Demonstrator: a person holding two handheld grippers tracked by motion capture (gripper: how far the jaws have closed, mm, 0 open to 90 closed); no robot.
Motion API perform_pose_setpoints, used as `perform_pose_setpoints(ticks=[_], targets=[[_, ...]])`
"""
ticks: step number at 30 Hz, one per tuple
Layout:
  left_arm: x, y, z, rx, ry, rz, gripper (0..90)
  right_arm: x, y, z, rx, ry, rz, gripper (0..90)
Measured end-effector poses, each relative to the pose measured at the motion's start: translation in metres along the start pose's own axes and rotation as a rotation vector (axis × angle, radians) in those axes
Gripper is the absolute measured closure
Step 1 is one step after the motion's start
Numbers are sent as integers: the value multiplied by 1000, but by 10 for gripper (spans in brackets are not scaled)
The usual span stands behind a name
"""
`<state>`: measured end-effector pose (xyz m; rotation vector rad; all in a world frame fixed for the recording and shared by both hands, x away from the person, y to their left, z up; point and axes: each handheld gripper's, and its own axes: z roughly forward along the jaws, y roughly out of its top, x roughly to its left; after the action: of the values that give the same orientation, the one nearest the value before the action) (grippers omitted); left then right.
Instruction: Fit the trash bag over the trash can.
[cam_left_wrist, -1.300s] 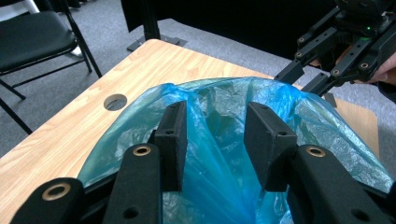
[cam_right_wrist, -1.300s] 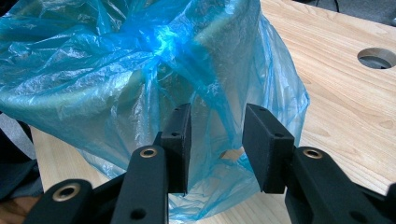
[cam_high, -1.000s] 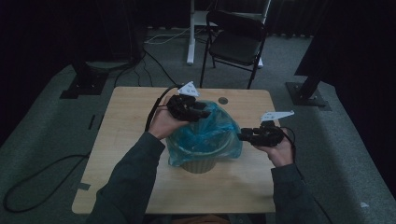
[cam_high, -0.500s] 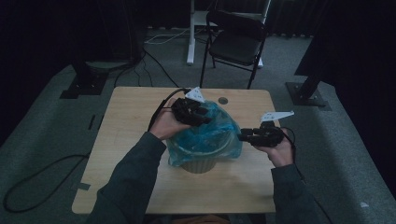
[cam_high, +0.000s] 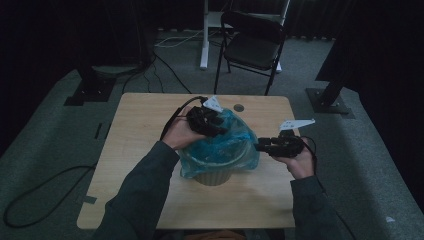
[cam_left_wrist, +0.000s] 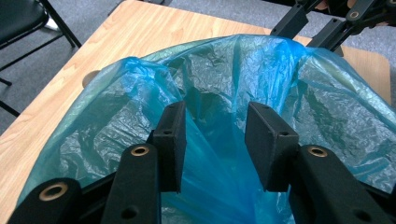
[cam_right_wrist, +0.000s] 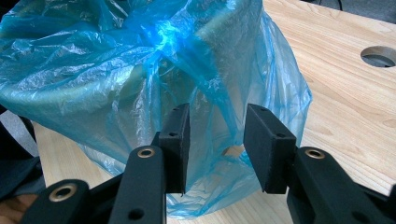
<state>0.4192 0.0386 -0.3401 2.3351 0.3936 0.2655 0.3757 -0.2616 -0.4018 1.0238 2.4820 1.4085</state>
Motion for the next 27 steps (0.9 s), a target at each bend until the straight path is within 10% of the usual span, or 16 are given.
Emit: perform_pose_setpoints(ticks=[27], targets=[[-4,6,22,71,1,24,585,0,-2,2,8,6,0,604]])
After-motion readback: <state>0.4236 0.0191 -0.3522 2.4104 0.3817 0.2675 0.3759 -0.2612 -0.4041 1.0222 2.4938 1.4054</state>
